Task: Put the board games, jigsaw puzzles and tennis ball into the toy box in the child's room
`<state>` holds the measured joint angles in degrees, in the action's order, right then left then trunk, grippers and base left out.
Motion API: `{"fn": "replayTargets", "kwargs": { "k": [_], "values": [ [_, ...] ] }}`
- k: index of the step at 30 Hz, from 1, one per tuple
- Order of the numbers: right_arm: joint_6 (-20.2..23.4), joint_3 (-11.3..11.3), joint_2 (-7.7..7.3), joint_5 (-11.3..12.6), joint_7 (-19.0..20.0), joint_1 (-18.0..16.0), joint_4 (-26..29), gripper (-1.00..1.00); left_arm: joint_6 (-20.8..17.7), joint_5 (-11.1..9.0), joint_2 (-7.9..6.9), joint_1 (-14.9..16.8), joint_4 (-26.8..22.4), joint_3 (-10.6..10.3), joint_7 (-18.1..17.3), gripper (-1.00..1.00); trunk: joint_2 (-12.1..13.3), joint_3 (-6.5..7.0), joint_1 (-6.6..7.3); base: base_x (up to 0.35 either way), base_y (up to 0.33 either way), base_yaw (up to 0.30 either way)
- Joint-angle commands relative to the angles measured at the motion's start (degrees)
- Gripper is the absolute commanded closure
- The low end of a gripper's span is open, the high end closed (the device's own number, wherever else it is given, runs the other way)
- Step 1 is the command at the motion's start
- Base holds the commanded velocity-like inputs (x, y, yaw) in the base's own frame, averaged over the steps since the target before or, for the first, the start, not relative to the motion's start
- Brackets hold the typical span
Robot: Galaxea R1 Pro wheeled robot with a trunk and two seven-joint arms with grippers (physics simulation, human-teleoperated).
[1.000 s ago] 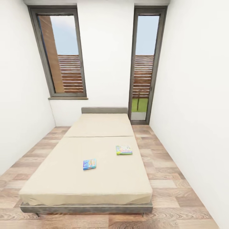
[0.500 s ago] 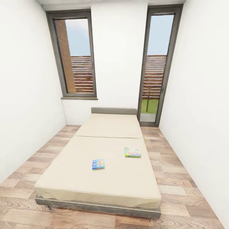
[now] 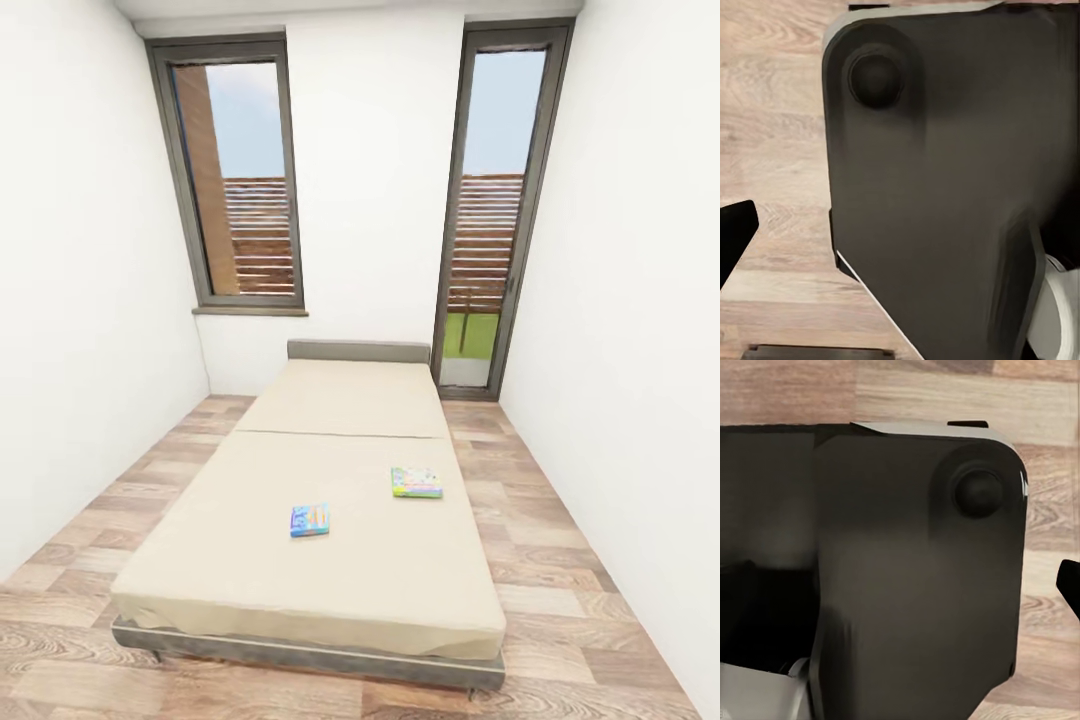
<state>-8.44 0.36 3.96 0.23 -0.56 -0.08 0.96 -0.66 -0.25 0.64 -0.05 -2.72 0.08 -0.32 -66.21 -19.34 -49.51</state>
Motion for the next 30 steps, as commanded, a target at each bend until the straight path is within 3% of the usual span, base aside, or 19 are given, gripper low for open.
{"fn": "replayTargets", "kwargs": {
  "k": [1,11,16,21,25,30],
  "values": [
    [-0.29,0.03,0.03,0.03,-0.06,-0.01,0.01,-1.00,-0.08,-0.02,-0.02,0.00,-0.45,0.01,-0.03,-1.00,0.38,0.13,0.22,0.000,0.000,0.000],
    [-0.61,0.08,0.30,-0.04,-0.06,-0.01,0.81,-1.00,-0.62,-0.02,-0.96,0.62,-8.59,0.00,-0.50,-1.00,4.39,1.93,2.42,0.000,0.000,0.000],
    [0.29,0.47,0.34,0.42,-0.02,-0.01,5.47,-1.00,-0.72,-0.02,-1.40,2.96,-11.00,0.07,-0.65,-1.00,6.40,2.82,3.52,0.000,0.000,0.000],
    [3.41,2.51,0.03,2.64,0.02,-0.23,10.61,-1.00,-1.37,-0.06,-1.55,7.15,-11.67,0.09,-0.68,-1.00,8.40,3.72,4.62,0.000,0.000,0.000],
    [9.39,3.18,-0.28,3.43,0.03,-0.71,17.44,-1.00,-4.24,-0.14,-1.61,11.28,-11.86,0.13,-0.66,-1.00,10.01,4.44,5.49,0.000,0.000,0.000],
    [22.43,3.69,-0.09,3.75,0.01,-0.82,33.21,-1.00,-10.30,-0.50,-1.59,18.19,-12.01,0.26,-0.72,-1.00,12.01,5.34,6.59,0.000,0.000,0.000]
  ]
}}
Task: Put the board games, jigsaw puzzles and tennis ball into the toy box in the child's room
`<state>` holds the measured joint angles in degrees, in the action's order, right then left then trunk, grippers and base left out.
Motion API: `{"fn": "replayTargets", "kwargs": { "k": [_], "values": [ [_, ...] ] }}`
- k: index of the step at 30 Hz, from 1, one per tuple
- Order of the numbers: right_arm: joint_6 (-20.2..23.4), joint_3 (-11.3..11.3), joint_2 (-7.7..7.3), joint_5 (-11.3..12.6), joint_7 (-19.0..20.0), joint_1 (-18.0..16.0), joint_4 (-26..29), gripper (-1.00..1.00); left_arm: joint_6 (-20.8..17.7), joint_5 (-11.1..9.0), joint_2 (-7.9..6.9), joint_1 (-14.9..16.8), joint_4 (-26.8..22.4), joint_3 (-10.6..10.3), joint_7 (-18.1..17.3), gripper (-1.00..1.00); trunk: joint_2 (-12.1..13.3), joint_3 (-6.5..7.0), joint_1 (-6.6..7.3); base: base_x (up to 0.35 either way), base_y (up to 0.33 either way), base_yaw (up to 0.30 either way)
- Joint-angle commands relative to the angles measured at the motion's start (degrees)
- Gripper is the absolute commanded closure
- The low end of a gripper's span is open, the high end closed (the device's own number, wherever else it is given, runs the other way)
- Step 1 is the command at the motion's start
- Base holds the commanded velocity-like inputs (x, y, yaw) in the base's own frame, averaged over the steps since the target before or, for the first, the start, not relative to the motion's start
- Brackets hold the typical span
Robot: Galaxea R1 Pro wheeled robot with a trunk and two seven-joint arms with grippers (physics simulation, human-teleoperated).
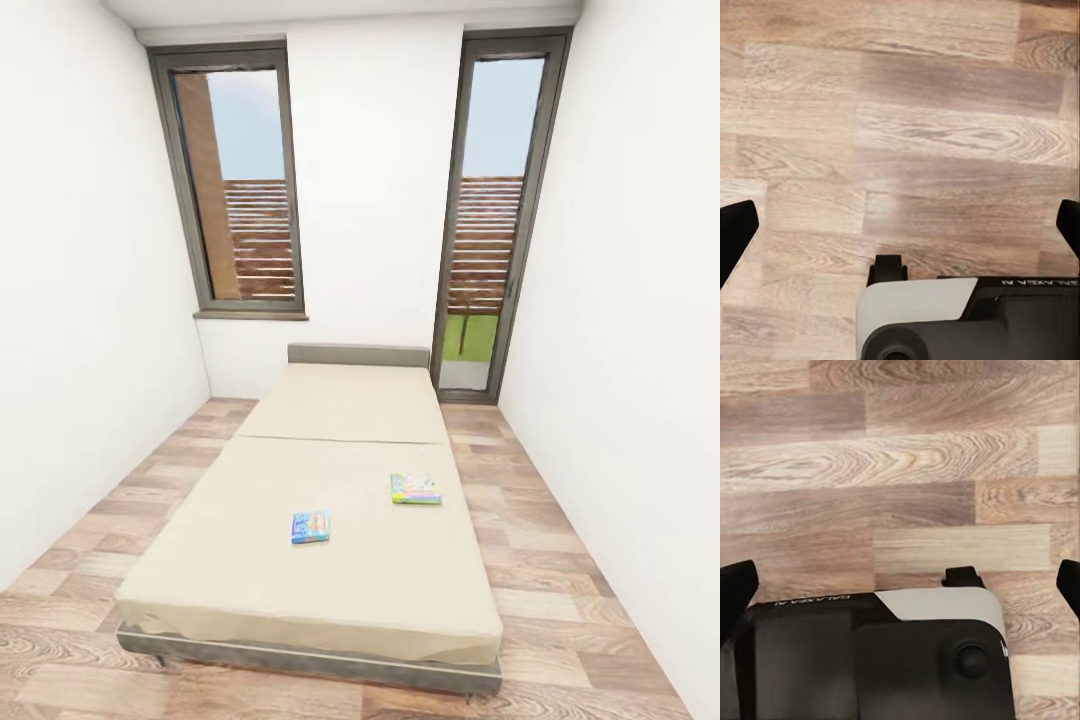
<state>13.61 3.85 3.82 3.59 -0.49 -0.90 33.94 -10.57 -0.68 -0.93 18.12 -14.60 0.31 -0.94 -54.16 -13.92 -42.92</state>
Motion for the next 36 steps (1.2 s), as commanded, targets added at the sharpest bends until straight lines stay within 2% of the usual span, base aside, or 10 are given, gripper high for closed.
{"fn": "replayTargets", "kwargs": {
  "k": [1,3,6,11,12,16,18,23,29,36],
  "values": [
    [2.44,0.23,0.14,0.38,-0.07,0.01,2.74,-1.00,-1.28,-0.11,0.02,0.97,-0.13,0.07,-0.10,-1.00,0.36,0.10,0.22,0.000,0.000,0.000],
    [8.33,0.25,0.33,0.41,-0.09,0.01,9.89,-1.00,-3.58,-0.20,0.17,3.46,-0.23,0.19,-0.10,-1.00,1.16,0.45,0.66,0.000,0.000,0.000],
    [14.67,0.31,0.47,0.47,-0.11,-0.07,17.78,-1.00,-5.76,-0.31,0.47,6.29,-0.94,0.35,-0.06,-1.00,2.37,0.99,1.32,0.000,0.000,0.000],
    [20.08,0.35,0.64,0.95,-0.10,-0.32,26.56,-1.00,-8.79,-0.36,0.68,9.07,-4.30,0.45,-0.03,-1.00,4.37,1.89,2.42,0.000,0.000,0.000],
    [21.12,0.34,0.83,1.10,-0.12,-0.39,28.85,-1.00,-10.60,-0.40,0.71,9.81,-5.95,0.46,-0.05,-1.00,4.77,2.07,2.64,0.000,0.000,0.000],
    [22.70,0.29,1.35,1.27,-0.82,-0.61,34.10,-1.00,-17.87,-0.53,0.75,12.06,-11.48,0.48,-0.82,-1.00,6.38,2.79,3.52,0.000,0.000,0.000],
    [22.92,0.30,1.45,1.29,-1.28,-0.91,35.51,-1.00,-19.99,-0.72,0.70,12.85,-13.11,0.48,-1.80,-1.00,7.18,3.15,3.95,0.000,0.000,0.000],
    [23.11,0.32,1.59,1.38,-2.39,-1.55,38.49,-1.00,-24.44,-1.77,0.44,15.61,-16.18,0.46,-7.43,-1.00,9.18,4.04,5.05,0.000,0.000,0.000],
    [23.11,-0.15,1.56,1.41,-2.67,-1.59,42.03,-1.00,-25.47,-2.03,0.40,16.68,-17.25,0.45,-11.83,-1.00,11.59,5.12,6.37,0.000,0.000,0.000],
    [22.98,-0.32,1.55,1.44,-2.68,-1.14,43.83,-1.00,-26.00,-2.17,0.30,16.91,-18.72,0.48,-12.95,-1.00,14.40,6.38,7.91,0.000,0.000,-0.001]
  ]
}}
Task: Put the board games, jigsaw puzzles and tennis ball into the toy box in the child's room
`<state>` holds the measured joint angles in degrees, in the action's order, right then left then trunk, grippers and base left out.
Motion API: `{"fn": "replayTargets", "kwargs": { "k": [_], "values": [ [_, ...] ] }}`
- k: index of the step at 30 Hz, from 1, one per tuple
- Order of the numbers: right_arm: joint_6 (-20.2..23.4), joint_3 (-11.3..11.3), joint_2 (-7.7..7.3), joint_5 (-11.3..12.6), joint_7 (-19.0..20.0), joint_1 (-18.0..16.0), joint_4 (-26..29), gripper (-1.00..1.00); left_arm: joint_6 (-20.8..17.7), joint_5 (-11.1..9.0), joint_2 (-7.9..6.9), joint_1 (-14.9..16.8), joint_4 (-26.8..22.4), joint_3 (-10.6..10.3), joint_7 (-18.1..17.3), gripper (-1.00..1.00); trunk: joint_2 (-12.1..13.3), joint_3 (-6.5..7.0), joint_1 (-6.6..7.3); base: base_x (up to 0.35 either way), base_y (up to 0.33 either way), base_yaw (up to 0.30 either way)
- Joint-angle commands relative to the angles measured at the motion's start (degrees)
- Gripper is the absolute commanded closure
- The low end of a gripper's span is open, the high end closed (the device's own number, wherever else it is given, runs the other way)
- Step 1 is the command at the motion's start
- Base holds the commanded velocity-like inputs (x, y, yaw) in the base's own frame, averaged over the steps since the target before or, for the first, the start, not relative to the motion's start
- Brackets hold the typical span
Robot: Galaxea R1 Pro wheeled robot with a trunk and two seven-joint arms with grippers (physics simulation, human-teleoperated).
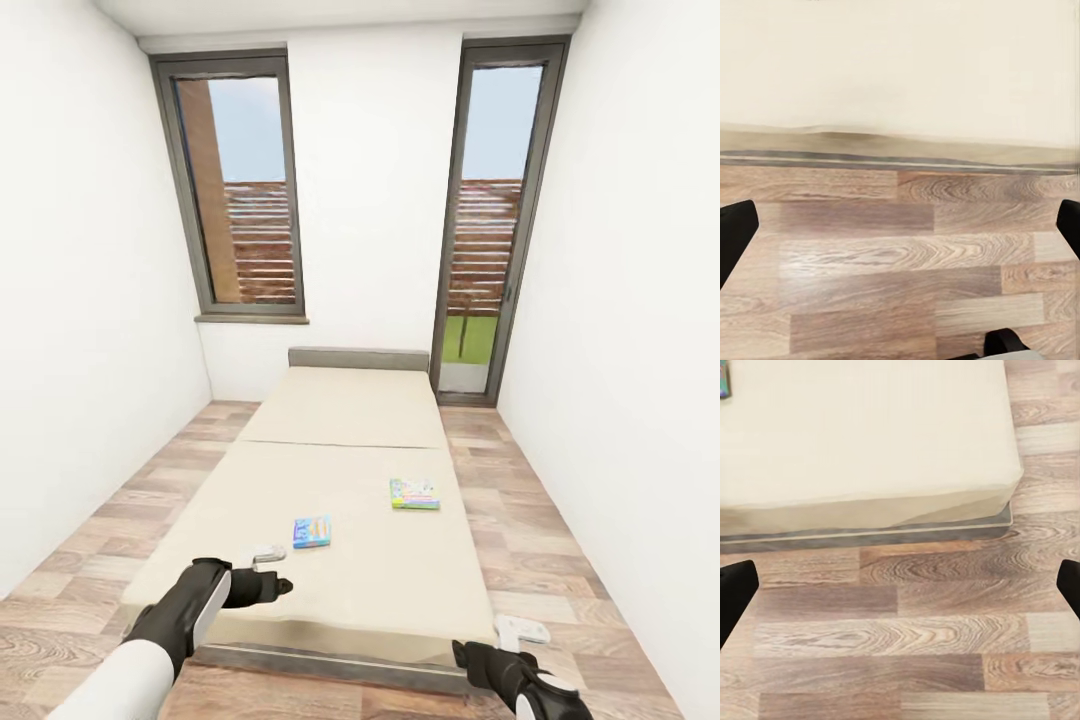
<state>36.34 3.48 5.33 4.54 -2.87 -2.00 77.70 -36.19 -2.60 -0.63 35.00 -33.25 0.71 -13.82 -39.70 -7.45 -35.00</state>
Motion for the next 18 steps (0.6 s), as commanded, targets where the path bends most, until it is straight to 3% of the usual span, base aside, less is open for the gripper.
{"fn": "replayTargets", "kwargs": {
  "k": [1,7,12,18],
  "values": [
    [0.18,0.05,0.04,0.51,-0.30,0.00,0.11,-1.00,-0.40,-0.27,0.00,0.05,-0.16,0.08,-0.13,-1.00,0.34,0.07,0.21,0.000,0.000,-0.052],
    [-0.04,0.04,0.08,0.66,-0.29,0.05,-0.20,-1.00,-0.48,-0.29,-0.11,0.06,-0.30,0.01,-0.28,-1.00,2.74,0.93,1.53,0.000,0.000,-0.153],
    [-0.11,-0.01,0.12,0.68,-0.29,0.06,-1.02,-1.00,-0.45,-0.30,-0.14,0.07,-0.38,-0.01,-0.32,-1.00,2.74,0.68,1.53,0.000,0.000,-0.205],
    [-0.67,-0.02,0.12,0.65,-0.28,0.06,-1.22,-1.00,-0.16,-0.27,-0.19,0.07,-0.41,-0.06,-0.40,-1.00,2.74,0.59,1.53,0.000,0.005,-0.066]
  ]
}}
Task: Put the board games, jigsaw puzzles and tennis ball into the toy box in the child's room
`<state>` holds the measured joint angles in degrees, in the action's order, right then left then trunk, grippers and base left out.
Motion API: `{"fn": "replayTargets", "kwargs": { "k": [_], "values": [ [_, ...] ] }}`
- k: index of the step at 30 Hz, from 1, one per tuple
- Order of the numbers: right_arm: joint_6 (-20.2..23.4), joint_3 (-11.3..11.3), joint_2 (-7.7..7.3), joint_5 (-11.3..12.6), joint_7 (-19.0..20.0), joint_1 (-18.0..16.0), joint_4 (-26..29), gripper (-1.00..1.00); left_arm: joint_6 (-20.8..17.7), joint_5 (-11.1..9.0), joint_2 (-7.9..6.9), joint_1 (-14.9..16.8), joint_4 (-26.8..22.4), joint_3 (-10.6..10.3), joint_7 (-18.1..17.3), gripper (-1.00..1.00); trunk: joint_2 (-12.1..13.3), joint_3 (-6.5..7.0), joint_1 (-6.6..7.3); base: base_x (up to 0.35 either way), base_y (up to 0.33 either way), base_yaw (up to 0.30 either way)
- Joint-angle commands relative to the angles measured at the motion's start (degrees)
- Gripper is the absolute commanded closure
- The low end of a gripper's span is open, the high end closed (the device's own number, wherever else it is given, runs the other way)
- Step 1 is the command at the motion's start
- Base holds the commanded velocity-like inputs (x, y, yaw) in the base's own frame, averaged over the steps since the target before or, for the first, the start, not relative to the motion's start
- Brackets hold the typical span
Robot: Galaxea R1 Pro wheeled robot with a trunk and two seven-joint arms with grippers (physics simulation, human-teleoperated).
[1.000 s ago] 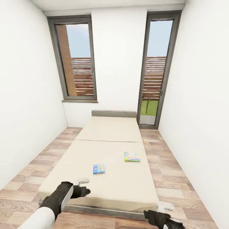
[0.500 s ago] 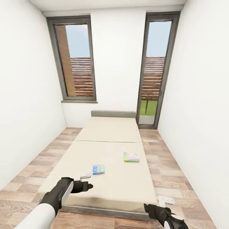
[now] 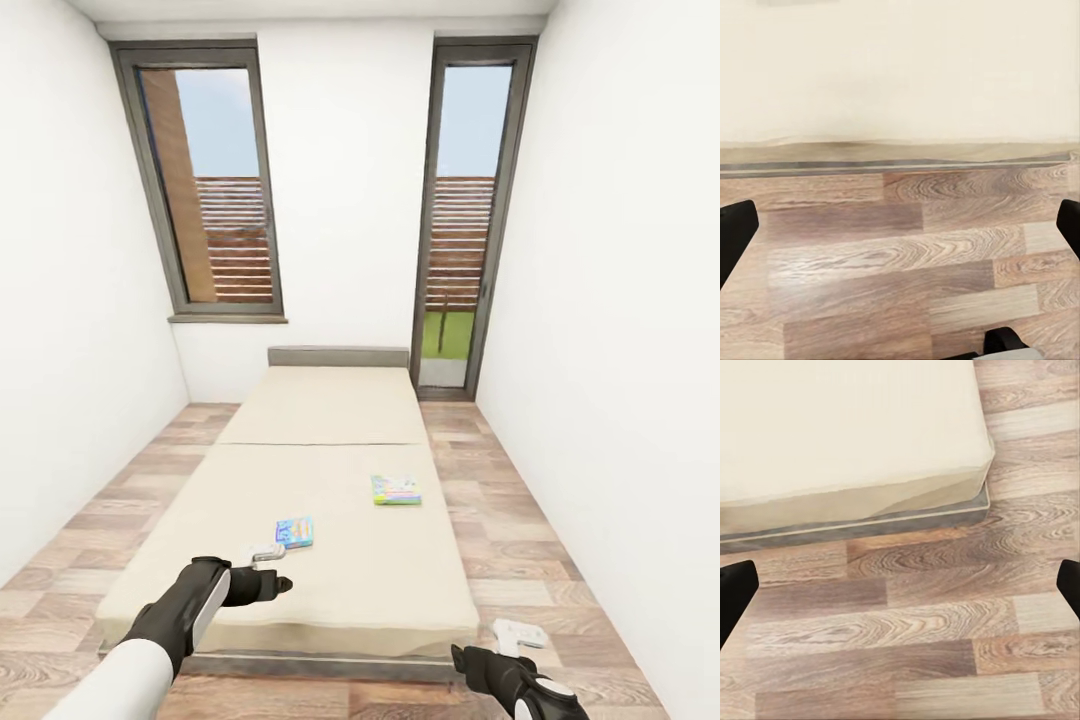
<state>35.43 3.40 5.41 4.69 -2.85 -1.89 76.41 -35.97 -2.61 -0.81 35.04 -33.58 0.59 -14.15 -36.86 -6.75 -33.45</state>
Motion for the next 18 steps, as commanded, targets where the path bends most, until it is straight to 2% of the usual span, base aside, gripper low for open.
{"fn": "replayTargets", "kwargs": {
  "k": [1,6,13,18],
  "values": [
    [-1.06,-0.05,0.04,0.45,-0.38,-0.04,-0.45,-1.00,-0.42,-0.28,-0.10,0.03,-0.20,0.11,-0.09,-1.00,-0.09,-0.11,-0.02,0.000,0.197,-0.008],
    [-1.54,-0.12,0.09,0.41,-0.37,-0.04,-1.58,-1.00,-0.48,-0.29,-0.44,0.03,-0.24,0.17,-0.16,-1.00,-0.09,-0.11,-0.02,0.000,0.194,-0.004],
    [-1.79,-0.13,0.08,0.47,-0.35,-0.04,-2.32,-1.00,-0.25,-0.29,-0.94,0.03,-0.56,0.20,-0.18,-1.00,-0.09,-0.11,-0.02,0.000,0.059,-0.001],
    [-1.84,-0.09,0.08,0.49,-0.32,-0.04,-2.40,-1.00,-0.22,-0.29,-0.97,0.03,-0.60,0.20,-0.18,-1.00,-0.09,-0.11,-0.02,0.000,0.206,0.000]
  ]
}}
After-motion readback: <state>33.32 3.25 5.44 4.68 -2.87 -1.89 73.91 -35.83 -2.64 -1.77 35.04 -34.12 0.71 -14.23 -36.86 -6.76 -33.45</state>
